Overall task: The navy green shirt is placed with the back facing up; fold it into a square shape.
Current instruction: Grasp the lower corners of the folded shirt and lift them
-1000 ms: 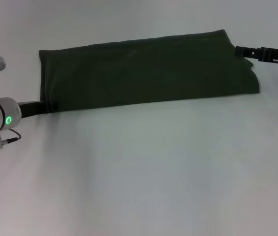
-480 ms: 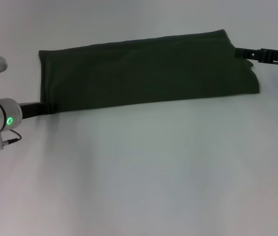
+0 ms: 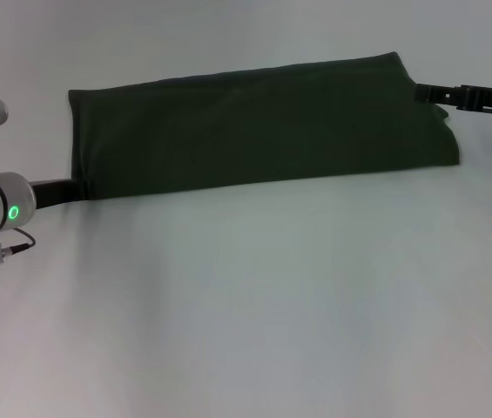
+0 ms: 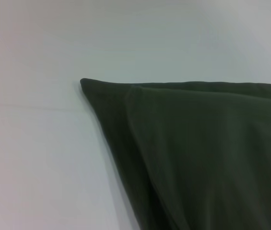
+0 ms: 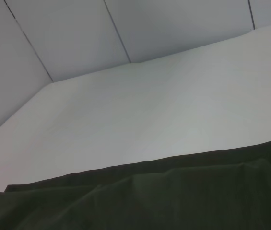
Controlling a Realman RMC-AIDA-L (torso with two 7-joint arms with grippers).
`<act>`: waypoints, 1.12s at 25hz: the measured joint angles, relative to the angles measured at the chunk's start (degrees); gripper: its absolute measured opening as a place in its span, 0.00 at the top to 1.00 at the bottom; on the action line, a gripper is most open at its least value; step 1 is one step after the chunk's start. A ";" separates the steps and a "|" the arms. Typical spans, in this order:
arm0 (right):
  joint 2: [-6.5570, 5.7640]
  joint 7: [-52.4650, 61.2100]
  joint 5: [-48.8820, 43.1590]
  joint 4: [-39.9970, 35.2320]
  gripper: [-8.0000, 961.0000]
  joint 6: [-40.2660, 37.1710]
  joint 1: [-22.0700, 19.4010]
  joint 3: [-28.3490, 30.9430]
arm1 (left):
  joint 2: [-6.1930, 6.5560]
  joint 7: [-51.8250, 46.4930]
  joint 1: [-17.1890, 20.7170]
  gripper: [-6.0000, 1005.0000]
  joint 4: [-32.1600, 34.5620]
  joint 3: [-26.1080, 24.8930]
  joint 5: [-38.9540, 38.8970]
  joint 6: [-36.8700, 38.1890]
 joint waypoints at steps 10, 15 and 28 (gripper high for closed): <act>-0.70 8.21 -6.85 -1.64 0.10 -0.98 -0.09 0.08 | 0.28 0.00 -0.17 0.98 0.03 0.01 0.00 0.57; -1.33 19.57 -18.26 -5.36 0.10 -2.36 0.03 0.35 | 0.38 0.00 -0.22 0.98 0.41 0.01 0.00 1.03; -0.03 23.42 -25.06 -3.96 0.10 4.97 1.79 -0.05 | 0.37 0.00 -0.25 0.98 0.46 0.00 -0.01 1.22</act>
